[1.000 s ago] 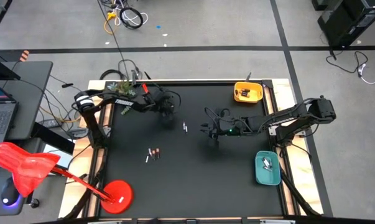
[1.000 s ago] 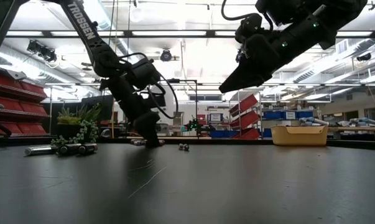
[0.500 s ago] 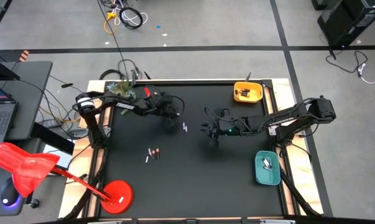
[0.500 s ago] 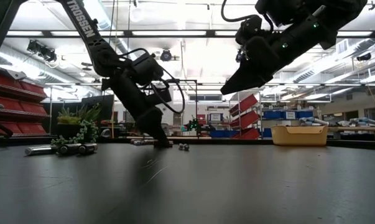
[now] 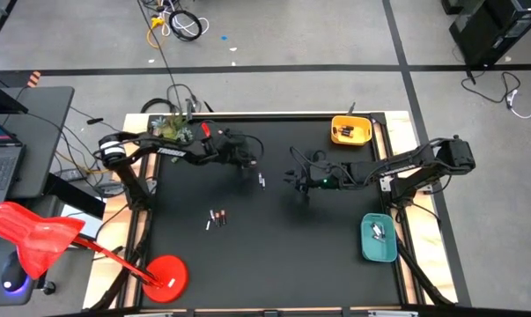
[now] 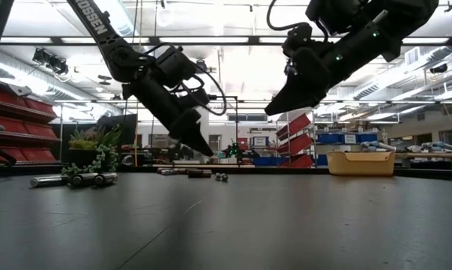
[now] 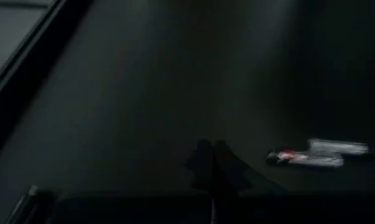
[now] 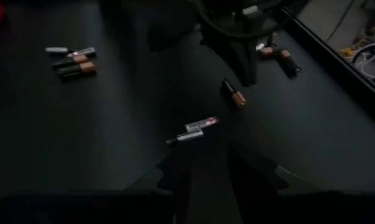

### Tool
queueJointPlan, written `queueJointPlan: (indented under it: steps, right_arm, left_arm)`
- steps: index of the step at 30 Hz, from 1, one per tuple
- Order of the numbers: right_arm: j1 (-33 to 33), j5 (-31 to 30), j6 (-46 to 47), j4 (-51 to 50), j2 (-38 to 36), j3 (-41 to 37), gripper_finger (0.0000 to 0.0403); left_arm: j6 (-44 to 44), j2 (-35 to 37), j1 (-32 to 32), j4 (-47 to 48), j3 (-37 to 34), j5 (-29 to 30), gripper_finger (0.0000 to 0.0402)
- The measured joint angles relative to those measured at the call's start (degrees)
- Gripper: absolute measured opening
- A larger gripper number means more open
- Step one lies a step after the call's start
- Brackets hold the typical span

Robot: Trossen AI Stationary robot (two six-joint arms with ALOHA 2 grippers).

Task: Sort batteries
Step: Put the black battery into the yellow bin

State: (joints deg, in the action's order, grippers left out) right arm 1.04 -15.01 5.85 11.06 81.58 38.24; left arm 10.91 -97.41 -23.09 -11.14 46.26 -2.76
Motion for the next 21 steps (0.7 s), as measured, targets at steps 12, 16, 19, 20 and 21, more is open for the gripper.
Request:
queueJointPlan:
  steps: [12, 16, 19, 20, 21]
  right_arm:
    - [-0.67, 0.56, 0.46, 0.3, 0.0, 0.0, 0.0113]
    - [-1.55, 0.58, 0.41, 0.06, 0.0, 0.0, 0.0113]
    - [-1.73, 0.6, 0.13, 0.5, 0.0, 0.0, 0.0113]
    - [-1.73, 0.6, -0.09, 0.95, 0.0, 0.0, 0.0113]
    - [-1.62, 0.6, -0.38, 1.41, 0.0, 0.0, 0.0113]
  left_arm:
    - [1.01, 0.13, 0.0, -7.38, -4.29, -3.88, 0.0132]
    - [0.24, 0.13, -0.62, -22.16, -12.7, -2.7, 0.0137]
    - [-0.83, -0.23, -1.31, -30.11, -16.93, -2.43, 0.0137]
    - [-1.28, -0.6, -1.34, -31.82, -17.74, -2.43, 0.0137]
    - [-1.98, -1.11, -1.29, -33.08, -18.23, -2.69, 0.0137]
